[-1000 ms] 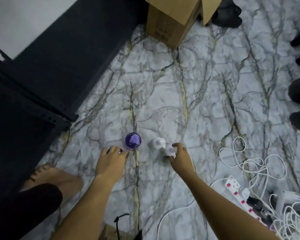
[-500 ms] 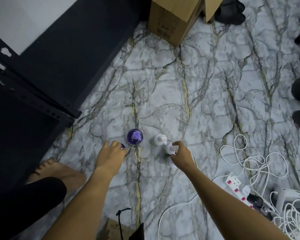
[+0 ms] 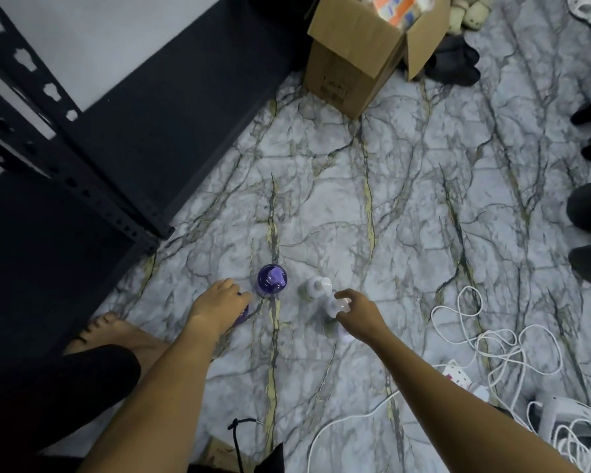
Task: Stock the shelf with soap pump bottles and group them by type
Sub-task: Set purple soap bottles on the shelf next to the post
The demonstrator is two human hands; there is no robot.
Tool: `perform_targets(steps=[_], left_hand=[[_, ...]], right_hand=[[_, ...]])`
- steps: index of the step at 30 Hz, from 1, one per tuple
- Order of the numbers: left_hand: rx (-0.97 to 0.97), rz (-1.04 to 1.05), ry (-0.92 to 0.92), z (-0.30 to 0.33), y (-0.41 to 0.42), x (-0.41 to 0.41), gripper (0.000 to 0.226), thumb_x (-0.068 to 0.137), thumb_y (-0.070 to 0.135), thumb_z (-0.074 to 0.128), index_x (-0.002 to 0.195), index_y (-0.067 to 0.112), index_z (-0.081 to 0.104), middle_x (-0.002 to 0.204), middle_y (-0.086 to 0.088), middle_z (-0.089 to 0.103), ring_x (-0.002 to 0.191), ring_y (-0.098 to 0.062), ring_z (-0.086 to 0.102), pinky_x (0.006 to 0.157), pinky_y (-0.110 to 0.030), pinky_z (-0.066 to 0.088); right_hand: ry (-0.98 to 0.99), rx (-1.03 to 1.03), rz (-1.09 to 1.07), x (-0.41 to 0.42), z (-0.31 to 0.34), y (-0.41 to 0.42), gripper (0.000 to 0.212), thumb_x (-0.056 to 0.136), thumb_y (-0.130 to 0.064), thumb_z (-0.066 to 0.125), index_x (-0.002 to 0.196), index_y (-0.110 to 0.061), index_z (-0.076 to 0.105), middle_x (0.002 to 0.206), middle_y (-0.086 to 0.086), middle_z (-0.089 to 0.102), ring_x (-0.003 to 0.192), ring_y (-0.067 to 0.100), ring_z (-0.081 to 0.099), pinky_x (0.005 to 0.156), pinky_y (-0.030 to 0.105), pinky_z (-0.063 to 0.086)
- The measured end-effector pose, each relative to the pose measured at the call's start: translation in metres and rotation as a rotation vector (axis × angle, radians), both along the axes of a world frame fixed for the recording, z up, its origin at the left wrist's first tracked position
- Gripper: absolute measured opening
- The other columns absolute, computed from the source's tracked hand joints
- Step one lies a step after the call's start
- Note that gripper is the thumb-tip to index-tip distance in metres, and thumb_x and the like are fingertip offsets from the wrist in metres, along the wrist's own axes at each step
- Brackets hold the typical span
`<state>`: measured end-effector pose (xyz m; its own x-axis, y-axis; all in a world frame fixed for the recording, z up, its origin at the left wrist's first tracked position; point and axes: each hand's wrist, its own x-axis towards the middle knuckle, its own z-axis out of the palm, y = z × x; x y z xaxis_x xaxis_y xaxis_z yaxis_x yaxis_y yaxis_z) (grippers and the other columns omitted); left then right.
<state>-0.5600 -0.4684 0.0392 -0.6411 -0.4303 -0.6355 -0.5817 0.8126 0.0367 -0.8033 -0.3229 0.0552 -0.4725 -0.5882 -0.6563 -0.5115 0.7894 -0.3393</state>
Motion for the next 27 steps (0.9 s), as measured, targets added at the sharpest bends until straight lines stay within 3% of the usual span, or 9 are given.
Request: perform_targets(steps=[3,8,12,15,18,20,24,27], left_hand=[[0.131,0.121,-0.006,0.009,-0.002,0.001,0.040,0.091,0.004,0.055,0.129,0.015,0.047,0.129,-0.011,0.049,0.124,-0.030,0.045,0.098,-0.040,0.047],[0.232,0.279,0.036,0.029,-0.003,0.009,0.038,0.086,-0.006,0.049,0.116,0.016,0.048,0.122,-0.012,0.045,0.104,-0.033,0.057,0.091,-0.042,0.051],[0.258,0.359,0.099,0.043,-0.005,0.025,0.035,0.084,-0.007,0.046,0.112,0.014,0.047,0.122,-0.012,0.043,0.107,-0.030,0.052,0.089,-0.037,0.049],[0.234,0.384,0.145,0.059,-0.004,0.035,0.039,0.081,-0.010,0.049,0.110,0.016,0.047,0.120,-0.010,0.042,0.112,-0.027,0.047,0.092,-0.038,0.048],[0.170,0.410,0.210,0.078,-0.004,0.045,0.036,0.081,-0.010,0.050,0.106,0.015,0.048,0.114,-0.009,0.043,0.105,-0.027,0.050,0.086,-0.036,0.049],[0.106,0.437,0.250,0.095,-0.008,0.055,0.032,0.083,-0.006,0.052,0.107,0.016,0.049,0.114,-0.009,0.045,0.103,-0.028,0.052,0.087,-0.039,0.050],[0.017,0.549,0.394,0.139,-0.018,0.082,0.015,0.088,0.004,0.055,0.098,0.014,0.052,0.110,-0.009,0.051,0.101,-0.028,0.054,0.084,-0.036,0.046],[-0.025,0.679,0.501,0.180,-0.025,0.105,0.018,0.085,0.008,0.061,0.089,0.023,0.051,0.103,0.001,0.051,0.092,-0.021,0.056,0.080,-0.035,0.050]], right_hand=[[0.000,-0.010,0.055,0.004,0.018,-0.008,0.044,0.083,-0.020,0.056,0.126,-0.028,0.060,0.116,0.000,0.067,0.102,0.019,0.062,0.089,0.037,0.052],[-0.027,-0.049,0.114,0.017,0.036,-0.022,0.040,0.087,-0.017,0.056,0.125,-0.024,0.064,0.127,0.001,0.065,0.109,0.020,0.063,0.079,0.025,0.046],[-0.082,-0.101,0.162,0.036,0.054,-0.036,0.033,0.089,-0.016,0.056,0.120,-0.021,0.066,0.107,0.000,0.066,0.087,0.025,0.069,0.067,0.022,0.048],[-0.103,-0.147,0.225,0.051,0.071,-0.051,0.032,0.090,-0.018,0.057,0.120,-0.021,0.067,0.109,0.005,0.069,0.080,0.018,0.064,0.065,0.024,0.047],[-0.114,-0.210,0.290,0.066,0.093,-0.071,0.030,0.091,-0.020,0.058,0.119,-0.020,0.067,0.088,-0.001,0.065,0.065,0.012,0.056,0.057,0.019,0.042],[-0.121,-0.266,0.358,0.076,0.115,-0.087,0.028,0.091,-0.021,0.060,0.118,-0.019,0.068,0.083,-0.004,0.059,0.066,0.009,0.053,0.056,0.018,0.038],[-0.127,-0.377,0.504,0.099,0.165,-0.118,0.023,0.091,-0.025,0.066,0.113,-0.022,0.069,0.099,0.004,0.065,0.090,0.017,0.060,0.071,0.025,0.041],[-0.137,-0.481,0.579,0.119,0.198,-0.137,0.019,0.087,-0.025,0.070,0.106,-0.025,0.069,0.107,-0.002,0.067,0.096,0.012,0.060,0.077,0.026,0.045]])
